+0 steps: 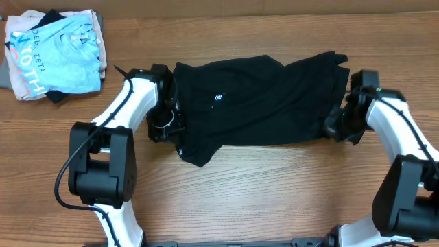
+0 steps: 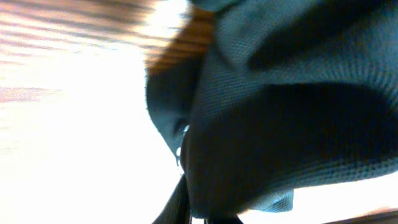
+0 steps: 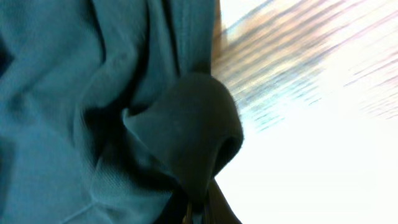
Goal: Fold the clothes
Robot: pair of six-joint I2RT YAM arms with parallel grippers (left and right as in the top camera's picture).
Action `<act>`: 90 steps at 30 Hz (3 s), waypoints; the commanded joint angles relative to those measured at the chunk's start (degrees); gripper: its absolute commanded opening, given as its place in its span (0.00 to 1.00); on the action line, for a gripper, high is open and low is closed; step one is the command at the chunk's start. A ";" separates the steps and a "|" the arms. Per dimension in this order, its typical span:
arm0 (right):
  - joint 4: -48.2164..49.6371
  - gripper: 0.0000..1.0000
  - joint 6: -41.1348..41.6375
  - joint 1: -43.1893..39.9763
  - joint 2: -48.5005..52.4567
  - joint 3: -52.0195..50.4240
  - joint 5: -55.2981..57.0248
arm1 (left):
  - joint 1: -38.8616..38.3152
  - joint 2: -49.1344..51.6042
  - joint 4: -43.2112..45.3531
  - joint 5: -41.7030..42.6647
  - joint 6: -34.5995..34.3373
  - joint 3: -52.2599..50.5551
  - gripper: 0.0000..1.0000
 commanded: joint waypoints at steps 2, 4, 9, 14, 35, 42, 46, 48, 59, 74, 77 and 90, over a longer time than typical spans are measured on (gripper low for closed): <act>-8.35 0.04 0.11 -0.22 -0.26 9.11 5.16 | 1.44 -5.51 -4.04 -7.91 -2.99 4.00 0.04; -11.56 0.04 0.13 -0.22 -0.26 11.26 5.53 | 2.10 -8.26 -4.96 -8.83 -3.41 4.57 0.04; -14.75 0.13 0.15 -0.22 -0.24 11.78 7.82 | 4.31 -14.84 -5.75 -8.81 -3.41 4.59 0.04; -15.19 0.32 0.17 -0.22 -0.24 11.78 9.51 | 4.22 -15.80 -7.67 -8.79 -3.39 4.15 0.07; 1.07 0.86 -10.38 -0.11 -0.13 0.00 -8.87 | 3.89 -15.54 0.57 -8.81 -3.41 -7.61 0.20; 10.51 0.85 -17.31 -0.11 -0.13 -7.58 -16.85 | 3.89 -15.54 0.68 -8.83 -3.39 -7.61 0.22; 13.20 0.83 -18.12 -0.11 -0.13 -9.09 -16.83 | 3.89 -15.54 0.79 -8.81 -3.39 -7.61 0.23; 14.16 0.82 -18.34 -0.11 0.00 -9.25 -16.85 | 3.89 -15.54 0.81 -8.81 -3.39 -7.61 0.23; 18.29 0.74 -18.45 0.39 0.09 -9.25 -16.02 | 3.89 -15.54 1.05 -8.81 -3.39 -7.61 0.26; 14.91 0.50 -17.84 5.60 0.09 -9.25 -15.93 | 3.89 -15.54 1.79 -8.79 -3.37 -7.61 0.29; 14.80 0.35 -17.53 5.90 0.09 -9.25 -14.97 | 3.89 -15.54 1.79 -8.79 -3.37 -7.61 0.29; 0.13 0.04 -9.51 4.79 0.07 -4.98 -8.59 | 3.91 -15.54 1.62 -8.98 -2.93 -7.61 0.27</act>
